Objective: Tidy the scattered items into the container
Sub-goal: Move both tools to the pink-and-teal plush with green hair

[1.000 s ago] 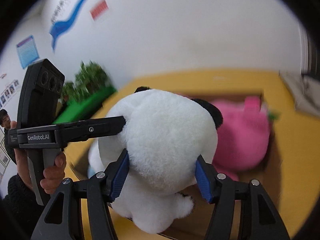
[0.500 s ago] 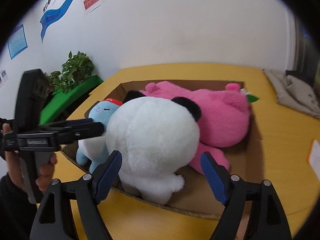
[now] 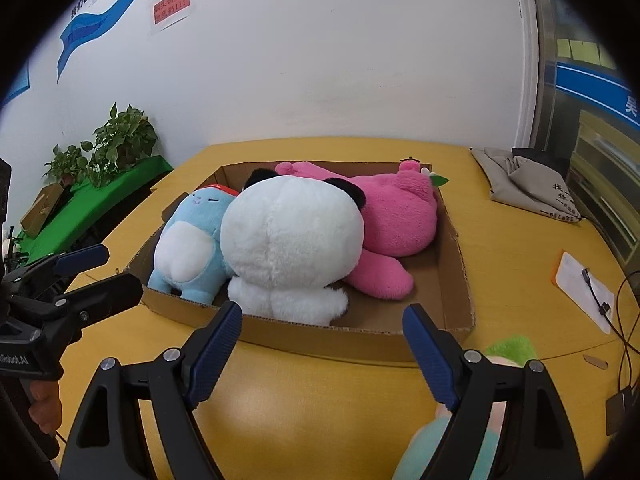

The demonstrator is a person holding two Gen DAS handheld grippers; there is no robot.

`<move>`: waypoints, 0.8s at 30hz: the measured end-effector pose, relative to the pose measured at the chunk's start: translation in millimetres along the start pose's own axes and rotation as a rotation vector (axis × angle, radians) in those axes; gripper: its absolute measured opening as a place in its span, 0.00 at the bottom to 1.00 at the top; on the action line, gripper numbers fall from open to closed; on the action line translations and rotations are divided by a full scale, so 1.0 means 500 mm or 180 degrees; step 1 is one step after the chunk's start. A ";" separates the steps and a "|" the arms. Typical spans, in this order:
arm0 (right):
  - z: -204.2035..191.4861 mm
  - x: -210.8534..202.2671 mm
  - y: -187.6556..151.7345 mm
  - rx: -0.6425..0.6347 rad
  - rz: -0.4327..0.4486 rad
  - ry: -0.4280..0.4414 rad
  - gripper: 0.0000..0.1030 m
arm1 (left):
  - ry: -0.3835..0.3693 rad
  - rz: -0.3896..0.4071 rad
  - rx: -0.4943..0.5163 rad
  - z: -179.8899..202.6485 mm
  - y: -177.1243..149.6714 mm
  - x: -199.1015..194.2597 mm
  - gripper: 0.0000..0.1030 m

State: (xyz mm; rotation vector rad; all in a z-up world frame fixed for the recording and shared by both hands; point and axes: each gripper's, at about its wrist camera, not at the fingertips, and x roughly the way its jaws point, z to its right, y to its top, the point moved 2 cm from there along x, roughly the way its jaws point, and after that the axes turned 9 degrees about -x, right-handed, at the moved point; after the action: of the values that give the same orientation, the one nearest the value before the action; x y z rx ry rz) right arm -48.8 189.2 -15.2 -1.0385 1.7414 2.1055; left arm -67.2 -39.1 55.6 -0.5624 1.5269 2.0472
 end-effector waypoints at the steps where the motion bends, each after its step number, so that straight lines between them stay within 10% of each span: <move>1: -0.003 -0.008 -0.002 -0.0010 0.0012 -0.0002 0.80 | 0.0007 0.0028 0.0017 0.004 -0.001 -0.010 1.00; 24: -0.006 -0.072 -0.036 -0.0015 0.0056 -0.0067 0.80 | -0.0155 0.0004 0.0035 0.049 -0.032 -0.054 1.00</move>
State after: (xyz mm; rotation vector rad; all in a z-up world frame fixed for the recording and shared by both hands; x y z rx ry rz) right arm -11.0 200.8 -6.4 -1.0020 1.7430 2.1243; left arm -36.7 -16.4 66.9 -0.5040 1.5098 2.0374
